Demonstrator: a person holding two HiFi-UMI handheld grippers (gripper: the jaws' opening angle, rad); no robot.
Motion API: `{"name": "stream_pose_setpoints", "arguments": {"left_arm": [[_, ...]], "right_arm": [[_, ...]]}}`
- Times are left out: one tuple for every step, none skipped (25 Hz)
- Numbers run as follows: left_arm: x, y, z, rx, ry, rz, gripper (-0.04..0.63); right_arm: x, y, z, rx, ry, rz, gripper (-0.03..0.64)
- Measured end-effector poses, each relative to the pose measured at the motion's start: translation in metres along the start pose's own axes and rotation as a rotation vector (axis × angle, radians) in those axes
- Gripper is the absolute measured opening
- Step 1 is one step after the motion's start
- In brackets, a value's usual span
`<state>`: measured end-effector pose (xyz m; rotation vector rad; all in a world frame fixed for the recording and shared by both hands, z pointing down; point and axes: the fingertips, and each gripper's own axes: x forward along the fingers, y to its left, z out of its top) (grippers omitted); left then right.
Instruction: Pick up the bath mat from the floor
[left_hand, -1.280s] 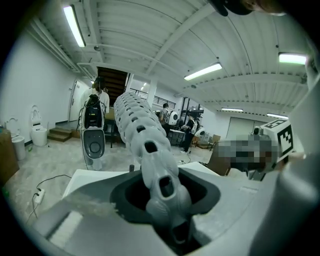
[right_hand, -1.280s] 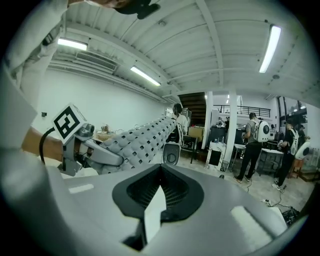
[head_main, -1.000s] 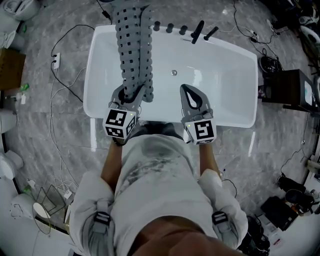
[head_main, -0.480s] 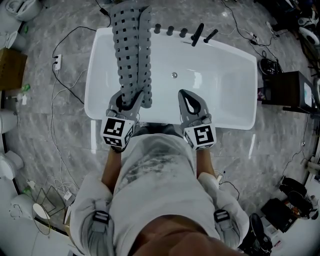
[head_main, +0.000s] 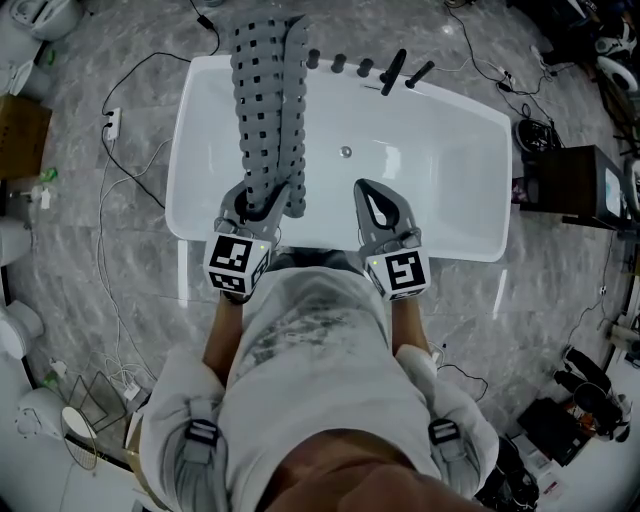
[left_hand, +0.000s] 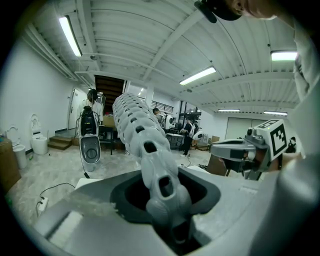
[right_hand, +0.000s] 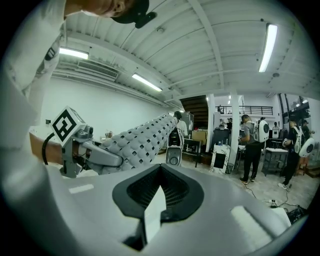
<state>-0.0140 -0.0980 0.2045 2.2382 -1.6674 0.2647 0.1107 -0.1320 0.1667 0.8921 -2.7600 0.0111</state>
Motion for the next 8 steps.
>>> {"name": "stream_pose_setpoints", "arguments": {"left_arm": [[0.0017, -0.0012, -0.0002, -0.001, 0.001, 0.0, 0.147], [0.0035, -0.0024, -0.0004, -0.001, 0.002, 0.0, 0.147], [0.0047, -0.0031, -0.0007, -0.001, 0.003, 0.0, 0.147], [0.0049, -0.0033, -0.001, -0.001, 0.004, 0.001, 0.147], [0.0045, -0.0028, -0.0013, -0.002, 0.004, 0.001, 0.147], [0.0038, -0.002, -0.0017, -0.002, 0.005, 0.001, 0.147], [0.0031, -0.0011, -0.002, -0.003, 0.005, 0.001, 0.147], [0.0023, -0.0002, -0.0024, -0.003, 0.004, 0.001, 0.147]], "right_arm": [[-0.0003, -0.0013, -0.0018, 0.001, 0.004, 0.001, 0.002], [-0.0004, -0.0026, -0.0028, 0.003, 0.005, 0.002, 0.002], [-0.0004, -0.0033, -0.0028, 0.004, 0.006, 0.003, 0.002], [-0.0001, -0.0031, -0.0024, 0.004, 0.008, 0.004, 0.002], [0.0003, -0.0022, -0.0021, 0.004, 0.012, 0.005, 0.002], [0.0008, -0.0011, -0.0023, 0.003, 0.014, 0.006, 0.002], [0.0013, 0.0, -0.003, 0.002, 0.017, 0.007, 0.002], [0.0018, 0.0011, -0.004, 0.0, 0.02, 0.008, 0.002]]}}
